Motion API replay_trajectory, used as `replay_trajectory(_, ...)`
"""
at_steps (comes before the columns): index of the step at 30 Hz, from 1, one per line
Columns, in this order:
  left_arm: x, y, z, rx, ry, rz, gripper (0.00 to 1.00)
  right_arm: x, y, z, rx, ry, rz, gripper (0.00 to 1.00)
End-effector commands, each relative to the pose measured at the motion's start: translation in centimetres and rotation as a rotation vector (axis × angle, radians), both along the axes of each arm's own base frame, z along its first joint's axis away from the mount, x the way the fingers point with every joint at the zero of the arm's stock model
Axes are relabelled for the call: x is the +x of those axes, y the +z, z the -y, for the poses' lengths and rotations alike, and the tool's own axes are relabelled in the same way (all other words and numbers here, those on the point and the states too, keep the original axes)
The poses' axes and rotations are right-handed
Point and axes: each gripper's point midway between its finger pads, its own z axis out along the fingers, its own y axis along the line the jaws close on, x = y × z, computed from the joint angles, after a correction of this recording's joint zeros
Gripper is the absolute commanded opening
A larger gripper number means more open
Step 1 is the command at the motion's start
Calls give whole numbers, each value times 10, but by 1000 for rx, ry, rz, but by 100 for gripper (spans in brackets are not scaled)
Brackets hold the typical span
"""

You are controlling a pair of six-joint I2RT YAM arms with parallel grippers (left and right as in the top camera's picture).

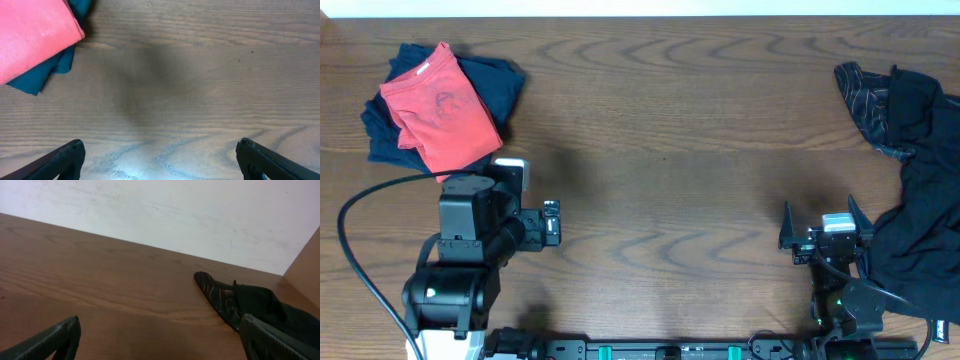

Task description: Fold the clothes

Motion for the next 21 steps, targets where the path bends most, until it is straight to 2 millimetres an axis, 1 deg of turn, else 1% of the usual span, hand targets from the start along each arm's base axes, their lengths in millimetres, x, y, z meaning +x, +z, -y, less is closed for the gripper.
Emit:
replay_trajectory(1,-9,10,-5,26,5,40,98,0,-1,2,-6,-7,0,99)
replay_trajectory(4,-22,9,-9,57,-3,73,98,0,-1,2,-6,-7,0,99)
replay_trajectory(7,-34,-4,-11,65,-2,113,98,0,-1,2,-6,-7,0,99)
replay_trajectory(9,-36,-15,-11,61,1,174,98,0,-1,2,-6,-7,0,99)
replay_trajectory(16,-14,-46,-9,41,10,461,98,0,-1,2,-6,-7,0,99)
replay_trajectory(18,-7,-49,-8,34,11,542,98,0,-1,2,-6,-7,-1,99)
replay_trajectory(21,1,-47,-8,28,17,651,98,0,-1,2,-6,-7,0,99)
